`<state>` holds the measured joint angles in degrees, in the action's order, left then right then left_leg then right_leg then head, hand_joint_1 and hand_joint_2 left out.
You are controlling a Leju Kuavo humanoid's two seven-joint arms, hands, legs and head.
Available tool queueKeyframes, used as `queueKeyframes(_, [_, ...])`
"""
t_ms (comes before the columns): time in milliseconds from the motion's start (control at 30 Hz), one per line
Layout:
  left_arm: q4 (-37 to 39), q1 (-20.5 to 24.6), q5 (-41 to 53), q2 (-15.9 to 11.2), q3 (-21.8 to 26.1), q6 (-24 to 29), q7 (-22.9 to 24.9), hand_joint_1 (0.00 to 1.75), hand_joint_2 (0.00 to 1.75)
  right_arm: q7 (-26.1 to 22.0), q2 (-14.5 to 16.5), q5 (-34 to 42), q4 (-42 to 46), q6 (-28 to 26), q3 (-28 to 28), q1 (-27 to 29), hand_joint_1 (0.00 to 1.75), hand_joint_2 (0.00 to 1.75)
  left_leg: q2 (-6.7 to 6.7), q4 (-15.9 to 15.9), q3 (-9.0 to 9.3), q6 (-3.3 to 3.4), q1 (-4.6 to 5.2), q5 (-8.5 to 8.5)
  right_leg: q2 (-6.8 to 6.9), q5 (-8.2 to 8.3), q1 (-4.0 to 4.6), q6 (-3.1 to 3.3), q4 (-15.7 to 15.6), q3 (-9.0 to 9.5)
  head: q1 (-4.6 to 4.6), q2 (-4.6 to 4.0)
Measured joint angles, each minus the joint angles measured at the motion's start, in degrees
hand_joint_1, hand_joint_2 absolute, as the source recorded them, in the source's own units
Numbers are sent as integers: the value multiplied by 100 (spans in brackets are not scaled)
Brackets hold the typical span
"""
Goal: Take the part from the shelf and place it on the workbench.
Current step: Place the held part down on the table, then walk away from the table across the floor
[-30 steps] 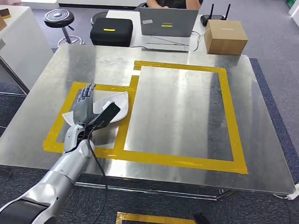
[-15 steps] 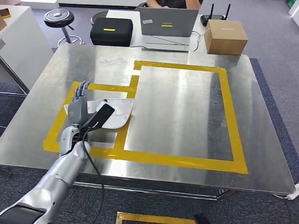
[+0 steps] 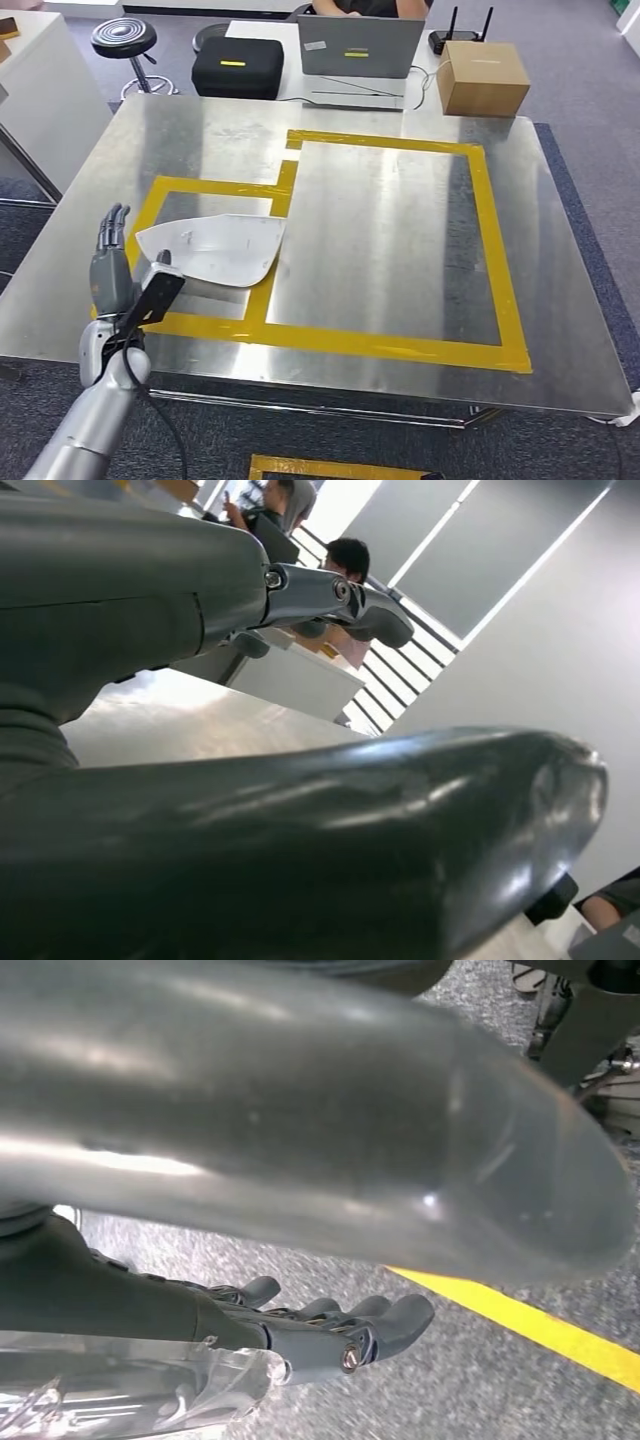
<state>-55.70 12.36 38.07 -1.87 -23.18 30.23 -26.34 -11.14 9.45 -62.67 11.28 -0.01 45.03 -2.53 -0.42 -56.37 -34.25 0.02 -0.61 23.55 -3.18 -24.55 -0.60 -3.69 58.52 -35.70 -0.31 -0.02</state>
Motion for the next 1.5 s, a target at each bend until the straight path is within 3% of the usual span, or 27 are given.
queueKeyframes(33, [-210,-222,-117,-16,78,24,-76,0,0,-3,1,25,0,-11,25,11,0,0,28,40,14,15,-14,-22,73,-177,3,-12,221,-82,13,0])
queueKeyframes(100, [-547,-654,-340,-32,229,100,-213,0,0,-3,2,63,0,-28,73,24,0,0,82,55,12,29,-17,-34,216,-648,-8,-45,969,-350,33,1])
queueKeyframes(167, [-759,-1029,-566,-20,352,208,-330,0,0,-1,7,86,0,-36,105,45,0,0,125,54,-8,15,-22,-43,264,-887,-29,-85,1520,-500,34,1])
queueKeyframes(200, [-836,-1182,-693,-1,422,281,-390,0,0,2,9,95,0,-40,124,59,0,0,135,53,-21,-2,-31,-53,272,-853,-42,-105,1504,-431,37,0])
queueKeyframes(233, [-895,-1314,-836,23,502,359,-451,0,0,2,10,102,0,-49,145,68,0,0,138,50,-33,-27,-46,-67,278,-728,-61,-126,1251,-240,36,-1])
queueKeyframes(300, [-979,-1527,-1148,75,712,518,-574,0,0,0,23,110,-1,-76,186,65,0,0,135,28,-60,-105,-69,-95,294,-470,-93,-163,428,314,43,0])
queueKeyframes(367, [-1006,-1653,-1384,132,997,661,-654,0,0,-10,48,118,-1,-107,213,55,0,0,127,-3,-85,-199,-69,-132,269,-376,-93,-107,-30,589,37,1])
queueKeyframes(467, [-831,-1692,-1721,276,1699,737,-879,0,0,-18,63,129,-1,-152,255,57,0,0,117,-2,-115,-322,-90,-190,219,-337,-68,78,-27,501,20,1])
queueKeyframes(500, [-679,-1676,-1890,323,2005,705,-999,0,0,-18,65,133,-1,-161,274,58,0,0,114,-55,-146,-351,-100,-105,215,-295,-66,138,-25,463,10,1])
queueKeyframes(567, [-250,-1575,-2279,400,2679,539,-1211,0,0,-19,69,140,-1,-172,317,64,0,0,100,-495,-316,-380,-99,347,211,-185,-62,235,-32,360,-18,0])
queueKeyframes(633, [303,-1416,-2666,463,3358,227,-1299,0,0,-18,73,144,-2,-182,352,72,0,0,85,-1242,-541,-380,-87,858,209,-73,-35,276,-31,213,-41,0])
queueKeyframes(667, [603,-1340,-2815,482,3665,60,-1307,0,0,-17,76,143,-2,-184,365,75,0,0,79,-1503,-585,-373,-85,967,209,-20,-20,282,-30,140,-42,1])
queueKeyframes(733, [1267,-1189,-2991,499,4221,-180,-1281,0,0,-11,80,134,-2,-190,387,78,0,0,73,-1501,-411,-335,-77,860,204,85,4,274,-27,0,-42,1])
queueKeyframes(800, [1939,-1038,-2976,501,4654,-253,-1086,0,0,-5,82,126,-2,-193,409,71,0,0,59,-838,138,-277,-54,635,198,193,17,241,-22,-121,-44,-1])
queueKeyframes(867, [2535,-942,-2840,502,4928,-250,-704,0,0,-7,84,122,-2,-186,431,61,0,0,40,-138,642,-224,-24,614,195,296,36,188,-15,-193,-38,0])
queueKeyframes(900, [2785,-932,-2765,505,5003,-242,-490,0,0,-8,85,122,-2,-176,439,58,0,0,33,25,747,-200,-8,642,196,347,41,157,-21,-206,-42,1])
queueKeyframes(967, [3216,-965,-2670,530,5095,-240,-140,0,0,-11,85,122,-2,-156,458,70,0,0,49,78,716,-119,8,595,194,440,27,84,-58,-209,-47,1])
queueKeyframes(1033, [3514,-1002,-2630,561,5159,-240,6,0,0,-11,85,122,-2,-144,480,95,0,0,74,87,631,-15,8,491,218,233,9,20,79,-277,-28,1])
queueKeyframes(1133, [3782,-1020,-2601,580,5219,-240,71,0,0,-14,85,122,-2,-137,493,91,0,0,94,88,422,63,24,304,258,-611,5,-36,1068,-530,20,1])
queueKeyframes(1167, [3844,-1022,-2596,581,5230,-240,86,0,0,-16,85,122,-2,-136,493,85,0,0,100,85,340,70,35,237,260,-768,6,-45,1406,-572,23,1])
queueKeyframes(1200, [3897,-1022,-2592,582,5240,-240,97,0,0,-16,85,122,-2,-134,494,83,0,0,105,81,258,72,47,172,261,-788,7,-45,1595,-537,22,1])
queueKeyframes(1233, [3943,-1021,-2590,583,5247,-241,104,0,0,-16,85,122,-2,-133,494,83,0,0,107,77,179,70,58,108,262,-689,11,-34,1577,-398,22,1])
queueKeyframes(1300, [4013,-1017,-2587,586,5262,-242,123,0,0,-16,85,122,-2,-133,496,73,0,0,108,70,50,52,74,-9,271,-432,34,29,946,186,22,1])
queueKeyframes(1367, [4062,-1010,-2553,594,5280,-255,224,0,0,-17,85,120,-1,-133,496,43,0,0,112,62,-27,9,93,-112,298,-442,69,91,69,819,15,1])
queueKeyframes(1400, [4088,-1003,-2509,600,5286,-275,343,0,0,-16,85,114,-1,-135,496,31,0,0,116,61,-44,-19,94,-161,308,-498,85,113,-196,975,19,1])
queueKeyframes(1433, [4115,-998,-2452,608,5287,-307,508,0,0,-14,85,105,-1,-137,496,24,0,0,120,68,-54,-49,93,-210,313,-521,98,131,-313,1018,22,1])
queueKeyframes(1500, [4177,-1004,-2318,635,5283,-377,840,0,0,3,85,83,-2,-140,496,31,0,0,116,64,-90,-115,83,-243,317,-428,92,199,-330,921,35,0])
